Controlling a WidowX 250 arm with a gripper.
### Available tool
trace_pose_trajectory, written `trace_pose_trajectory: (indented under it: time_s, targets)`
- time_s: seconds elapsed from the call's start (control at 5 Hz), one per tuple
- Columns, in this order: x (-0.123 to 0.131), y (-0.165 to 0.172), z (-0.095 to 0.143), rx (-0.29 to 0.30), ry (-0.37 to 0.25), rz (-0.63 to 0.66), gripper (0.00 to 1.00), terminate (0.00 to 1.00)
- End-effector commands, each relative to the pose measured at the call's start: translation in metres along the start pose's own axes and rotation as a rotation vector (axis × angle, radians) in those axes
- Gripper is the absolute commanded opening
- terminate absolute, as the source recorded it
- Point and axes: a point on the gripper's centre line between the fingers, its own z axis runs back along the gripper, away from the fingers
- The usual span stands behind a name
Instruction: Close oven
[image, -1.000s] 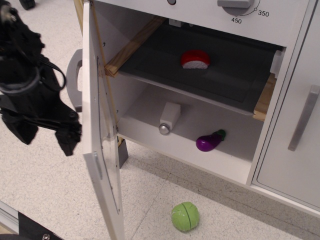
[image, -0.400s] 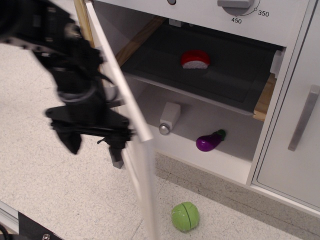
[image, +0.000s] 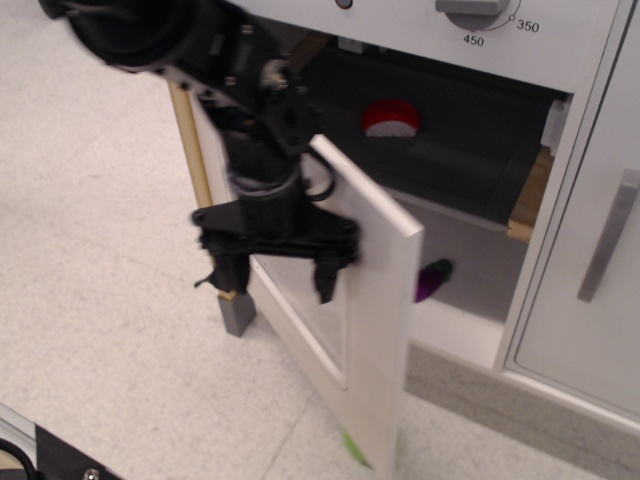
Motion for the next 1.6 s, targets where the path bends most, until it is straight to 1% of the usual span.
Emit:
trace_pose_trajectory:
  time_s: [0.0,0.2,0.6,0.8,1.0,1.2,1.4]
  targets:
    - [0.042,-0.042,0.009,-0.060,-0.064,0.048,1.00,0.00]
    - [0.058,-0.058,0.004,-0.085,-0.054,0.077,1.00,0.00]
    - [0.078,-0.080,-0.004,-0.089,-0.075,0.069,1.00,0.00]
    - [0.087,-0.084,-0.006,-0.100,-0.091,0.057,1.00,0.00]
    - [0.095,-0.089,-0.009,-0.115,-0.092,0.040,1.00,0.00]
    - [0.100,-0.091,-0.007,-0.137,-0.106,0.059,1.00,0.00]
    - [0.105,-0.092,-0.006,-0.162,-0.139,0.046,1.00,0.00]
